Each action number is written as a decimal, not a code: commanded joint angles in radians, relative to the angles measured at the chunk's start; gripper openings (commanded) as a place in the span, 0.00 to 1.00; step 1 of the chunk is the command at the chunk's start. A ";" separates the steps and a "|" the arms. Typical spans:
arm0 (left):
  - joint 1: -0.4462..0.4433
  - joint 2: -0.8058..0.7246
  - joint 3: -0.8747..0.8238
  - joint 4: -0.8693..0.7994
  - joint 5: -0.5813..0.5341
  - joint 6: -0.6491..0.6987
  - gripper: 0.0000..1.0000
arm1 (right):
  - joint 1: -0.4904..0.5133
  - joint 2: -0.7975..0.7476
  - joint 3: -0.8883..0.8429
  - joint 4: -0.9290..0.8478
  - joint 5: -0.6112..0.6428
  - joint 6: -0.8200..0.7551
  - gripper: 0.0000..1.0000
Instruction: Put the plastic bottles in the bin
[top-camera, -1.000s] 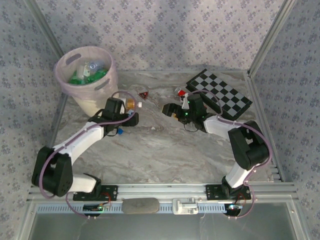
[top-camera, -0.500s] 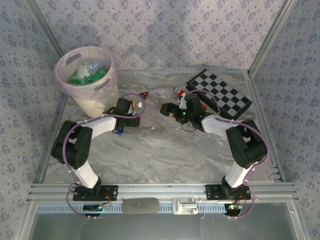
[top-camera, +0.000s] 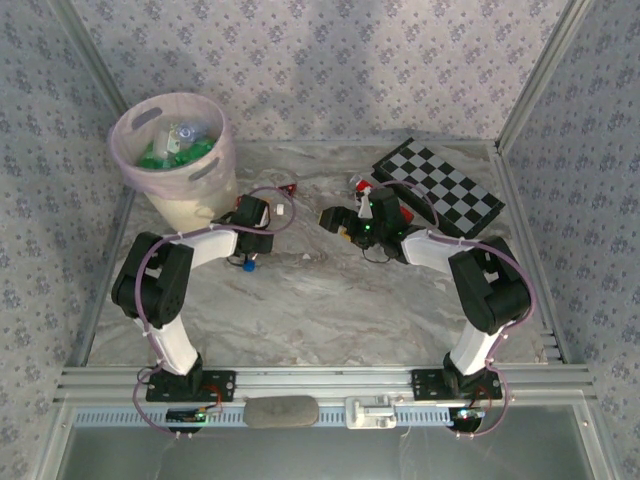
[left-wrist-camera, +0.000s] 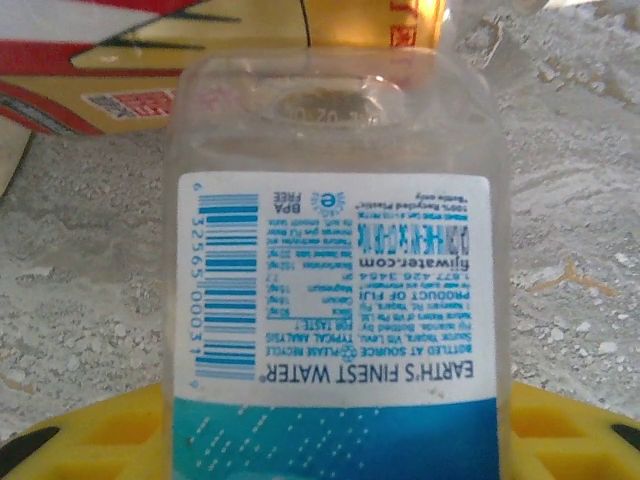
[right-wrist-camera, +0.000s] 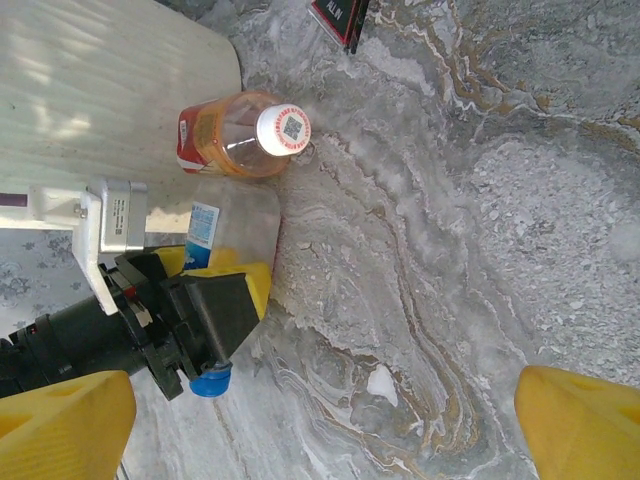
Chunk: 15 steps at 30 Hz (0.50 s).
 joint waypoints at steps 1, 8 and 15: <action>-0.005 -0.014 0.020 -0.012 0.017 0.008 0.48 | 0.000 0.007 0.011 0.022 -0.005 0.012 0.99; -0.014 -0.074 0.014 -0.028 0.026 0.002 0.43 | 0.000 0.001 -0.003 0.034 -0.004 0.015 0.99; -0.015 -0.258 0.040 -0.067 0.077 -0.027 0.43 | -0.002 -0.008 -0.023 0.055 -0.004 0.018 0.99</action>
